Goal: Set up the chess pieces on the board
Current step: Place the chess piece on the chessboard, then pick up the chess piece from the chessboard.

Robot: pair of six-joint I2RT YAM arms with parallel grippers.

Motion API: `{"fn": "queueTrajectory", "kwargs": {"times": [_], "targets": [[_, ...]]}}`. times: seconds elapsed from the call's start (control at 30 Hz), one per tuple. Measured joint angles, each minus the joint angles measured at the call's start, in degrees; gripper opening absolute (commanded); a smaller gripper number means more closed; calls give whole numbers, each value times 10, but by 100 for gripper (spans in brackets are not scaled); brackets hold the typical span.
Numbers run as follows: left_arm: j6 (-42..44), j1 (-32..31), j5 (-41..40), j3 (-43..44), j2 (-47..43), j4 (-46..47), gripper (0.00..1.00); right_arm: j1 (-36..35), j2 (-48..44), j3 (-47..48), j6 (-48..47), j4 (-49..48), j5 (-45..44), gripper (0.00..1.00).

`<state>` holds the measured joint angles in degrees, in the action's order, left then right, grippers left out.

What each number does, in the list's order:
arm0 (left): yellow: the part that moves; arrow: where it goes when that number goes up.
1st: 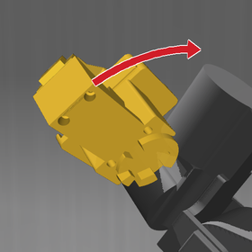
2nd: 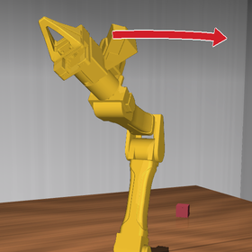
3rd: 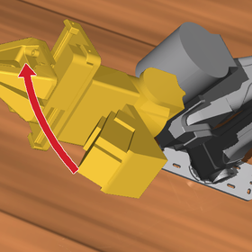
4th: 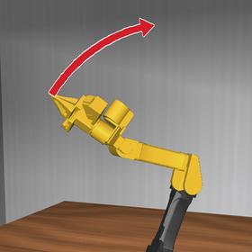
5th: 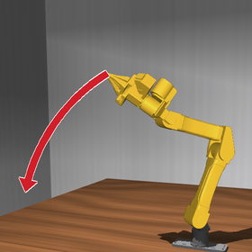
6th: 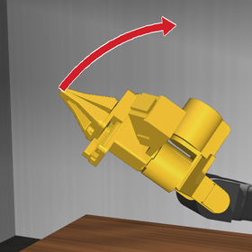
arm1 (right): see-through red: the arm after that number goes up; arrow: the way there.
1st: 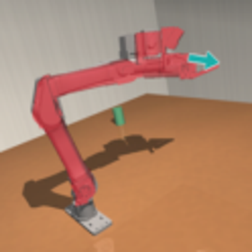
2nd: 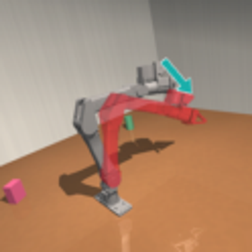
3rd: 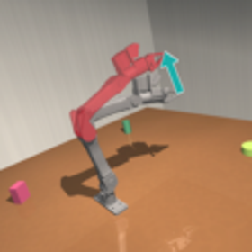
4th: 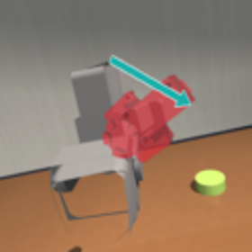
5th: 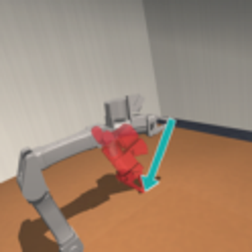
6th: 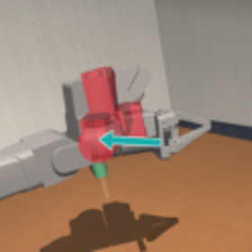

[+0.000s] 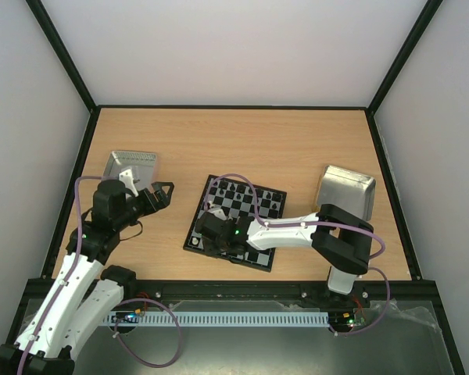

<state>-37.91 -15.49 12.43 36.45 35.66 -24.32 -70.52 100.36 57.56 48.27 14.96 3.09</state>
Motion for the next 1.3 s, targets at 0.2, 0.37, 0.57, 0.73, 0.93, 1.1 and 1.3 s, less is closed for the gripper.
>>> {"fn": "queueTrajectory", "kwargs": {"times": [0.2, 0.37, 0.57, 0.73, 0.93, 1.1, 1.3], "targets": [[0, 0, 0, 0, 0, 0, 100, 0, 0, 1, -5, 1, -8, 10], [2, 0, 0, 0, 0, 0, 100, 1, -15, 1, -5, 33, -57, 18], [5, 0, -1, -2, 2, 0, 100, 25, -39, 29, -21, 59, -97, 31], [4, 0, -5, -2, 13, 4, 100, 42, -24, 73, -50, 66, -108, 35], [4, 0, -7, -2, 25, 8, 100, 45, 11, 95, -75, 67, -106, 31], [4, 0, -7, -1, 26, 8, 100, 46, 37, 99, -71, 73, -110, 25], [4, 0, -7, -2, 28, 8, 100, 46, 54, 102, -56, 73, -111, 25]]}}
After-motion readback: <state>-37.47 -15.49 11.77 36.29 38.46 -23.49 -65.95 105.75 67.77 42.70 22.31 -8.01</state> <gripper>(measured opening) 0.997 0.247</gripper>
